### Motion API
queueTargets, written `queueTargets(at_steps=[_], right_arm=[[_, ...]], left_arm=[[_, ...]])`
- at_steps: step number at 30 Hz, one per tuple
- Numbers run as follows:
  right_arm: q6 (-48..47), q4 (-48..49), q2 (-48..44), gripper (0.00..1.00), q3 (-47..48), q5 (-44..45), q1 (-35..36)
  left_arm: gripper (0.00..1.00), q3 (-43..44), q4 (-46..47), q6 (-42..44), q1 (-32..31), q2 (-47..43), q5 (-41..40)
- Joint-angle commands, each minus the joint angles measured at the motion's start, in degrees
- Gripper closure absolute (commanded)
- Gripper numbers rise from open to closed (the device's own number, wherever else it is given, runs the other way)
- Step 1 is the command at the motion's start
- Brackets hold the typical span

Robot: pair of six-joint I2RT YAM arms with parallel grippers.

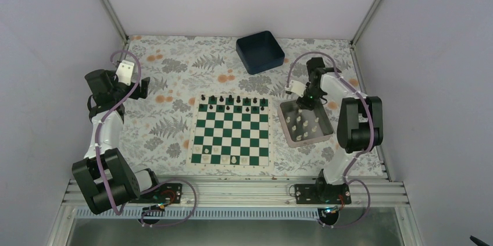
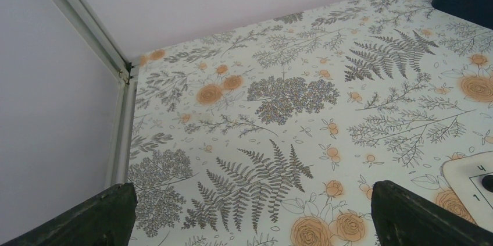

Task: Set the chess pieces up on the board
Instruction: Pick up the chess piece from the storage box.

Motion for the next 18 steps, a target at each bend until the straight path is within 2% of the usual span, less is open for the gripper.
queueTargets(at_steps=[1,10,18], right_arm=[[-0.68,1.59,2.38,0.68,-1.14,-2.39,-0.75],[-0.74,2.35,3.25,0.71,-2.8,-1.89,-1.56],[-0.65,2.66,3.04,0.93,-3.05,-2.41,-1.84]], left_arm=[[0.0,-0.18,0.04,-0.15,0.36,-0.68,1.19],[0.0,-0.24,0.2,-0.13,0.36,-0.42,1.29],[0.0,-0.2,0.02,-0.13,0.35,-0.41,1.3]])
